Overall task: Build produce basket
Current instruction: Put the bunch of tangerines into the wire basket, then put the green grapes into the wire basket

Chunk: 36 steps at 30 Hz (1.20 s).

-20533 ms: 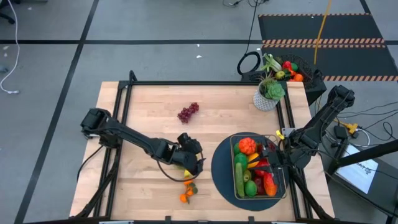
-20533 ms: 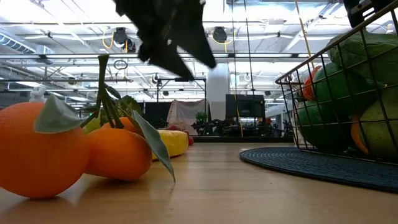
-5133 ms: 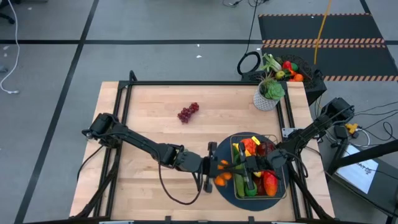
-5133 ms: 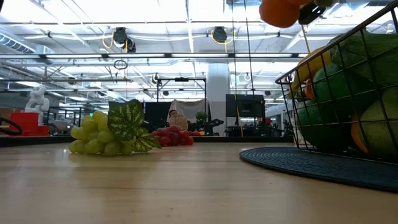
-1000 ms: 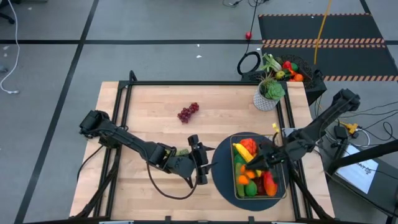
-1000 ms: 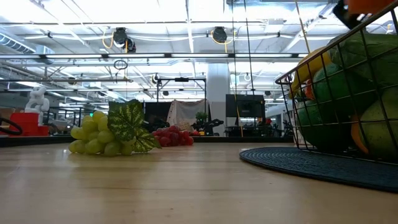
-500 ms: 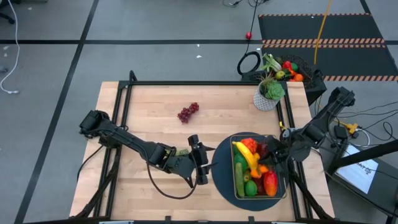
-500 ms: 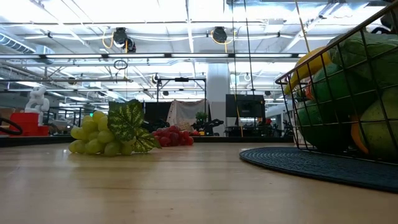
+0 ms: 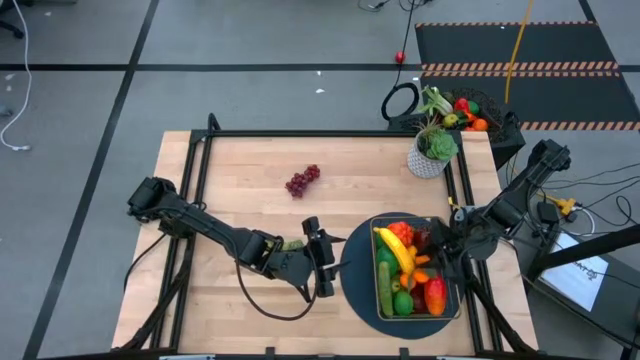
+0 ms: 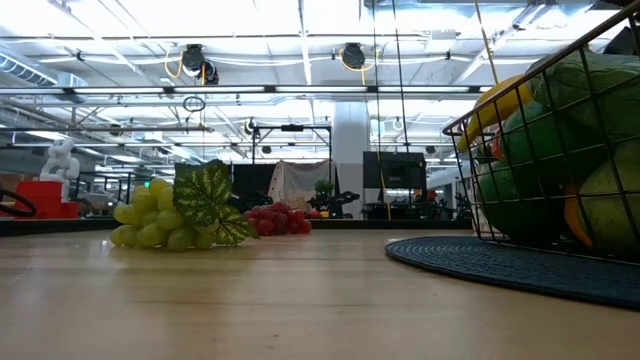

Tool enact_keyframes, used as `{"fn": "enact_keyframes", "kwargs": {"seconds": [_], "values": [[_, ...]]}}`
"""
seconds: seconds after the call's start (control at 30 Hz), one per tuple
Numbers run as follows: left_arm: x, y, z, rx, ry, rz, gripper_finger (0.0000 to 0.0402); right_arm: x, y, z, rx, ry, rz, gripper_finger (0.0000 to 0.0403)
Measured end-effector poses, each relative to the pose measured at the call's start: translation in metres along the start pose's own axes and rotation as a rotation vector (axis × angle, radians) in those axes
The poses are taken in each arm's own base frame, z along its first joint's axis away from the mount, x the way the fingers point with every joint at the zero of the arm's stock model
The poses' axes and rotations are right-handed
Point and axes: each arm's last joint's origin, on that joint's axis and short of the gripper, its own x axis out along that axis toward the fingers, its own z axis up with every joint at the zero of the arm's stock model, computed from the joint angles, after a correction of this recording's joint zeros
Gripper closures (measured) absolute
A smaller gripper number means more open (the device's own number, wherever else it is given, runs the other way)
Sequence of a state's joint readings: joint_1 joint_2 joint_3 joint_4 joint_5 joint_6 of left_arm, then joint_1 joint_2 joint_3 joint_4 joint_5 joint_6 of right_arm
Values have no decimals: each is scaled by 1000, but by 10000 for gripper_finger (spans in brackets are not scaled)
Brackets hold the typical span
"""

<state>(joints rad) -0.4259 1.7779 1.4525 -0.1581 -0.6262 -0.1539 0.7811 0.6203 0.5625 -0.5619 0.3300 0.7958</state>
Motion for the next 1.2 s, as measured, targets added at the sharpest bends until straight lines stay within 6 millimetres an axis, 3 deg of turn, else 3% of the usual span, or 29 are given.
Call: {"fn": "enact_keyframes", "kwargs": {"seconds": [0.17, 0.4, 0.77, 1.2], "values": [[0, 0, -3, 3, 29, -12, 151, -1, 7, 4, 23, -8, 111, 214], [-1, 1, -11, 15, 107, -14, 151, -3, 20, 15, -48, -166, 185, 209], [-4, 5, -34, 12, 302, -1, 151, 5, 34, 25, -246, -389, 48, 210], [-6, -5, -103, 66, 433, -50, 151, 18, 37, 22, -418, -372, -40, 211]]}}
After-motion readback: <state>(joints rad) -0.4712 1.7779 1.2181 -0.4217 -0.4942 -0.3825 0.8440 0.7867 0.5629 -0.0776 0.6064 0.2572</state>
